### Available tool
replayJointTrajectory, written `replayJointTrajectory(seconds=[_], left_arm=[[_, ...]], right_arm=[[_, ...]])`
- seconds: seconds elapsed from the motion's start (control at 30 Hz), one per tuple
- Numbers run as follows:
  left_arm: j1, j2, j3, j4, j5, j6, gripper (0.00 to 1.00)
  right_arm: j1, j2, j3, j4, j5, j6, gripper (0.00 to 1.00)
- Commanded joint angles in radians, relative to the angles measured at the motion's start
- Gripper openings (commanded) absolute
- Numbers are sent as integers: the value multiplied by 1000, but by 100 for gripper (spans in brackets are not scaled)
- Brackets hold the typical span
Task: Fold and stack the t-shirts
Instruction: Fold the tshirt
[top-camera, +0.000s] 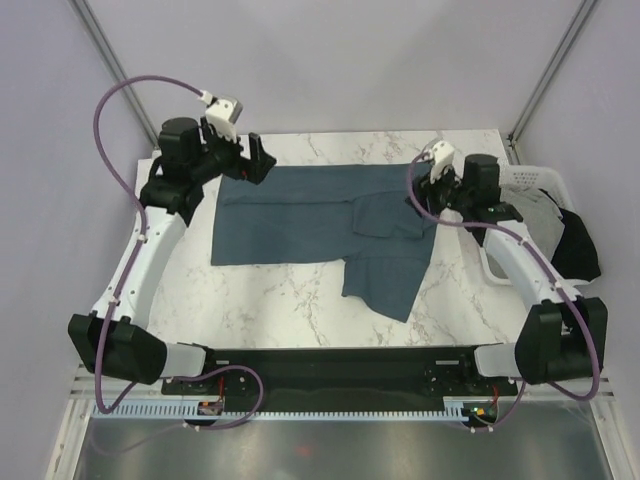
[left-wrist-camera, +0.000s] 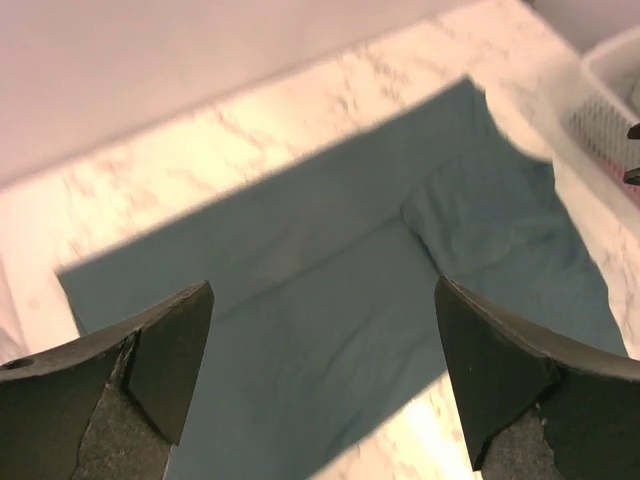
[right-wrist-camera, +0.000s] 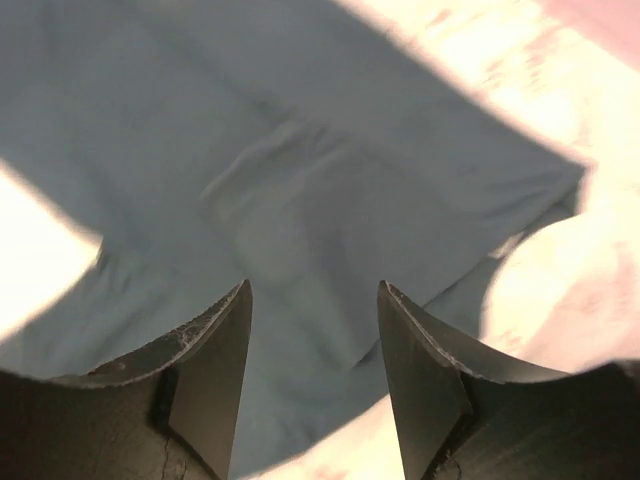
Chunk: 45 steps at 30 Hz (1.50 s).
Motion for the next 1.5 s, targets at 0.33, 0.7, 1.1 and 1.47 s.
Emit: replayJointTrajectory(seconds=[0.33, 0.7, 1.1, 1.47], left_arm=[[-1, -156, -628, 118, -189, 278, 96], [-1, -128, -647, 143, -263, 275, 96], [-1, -139, -636, 131, -309, 267, 95], [-1, -110, -639, 134, -323, 265, 95]], right_arm=[[255, -356, -387, -587, -63, -497, 58], [415, -250, -422, -569, 25, -565, 57], [488, -152, -464, -500, 141, -605, 57], [487, -132, -464, -439, 146, -591, 46]])
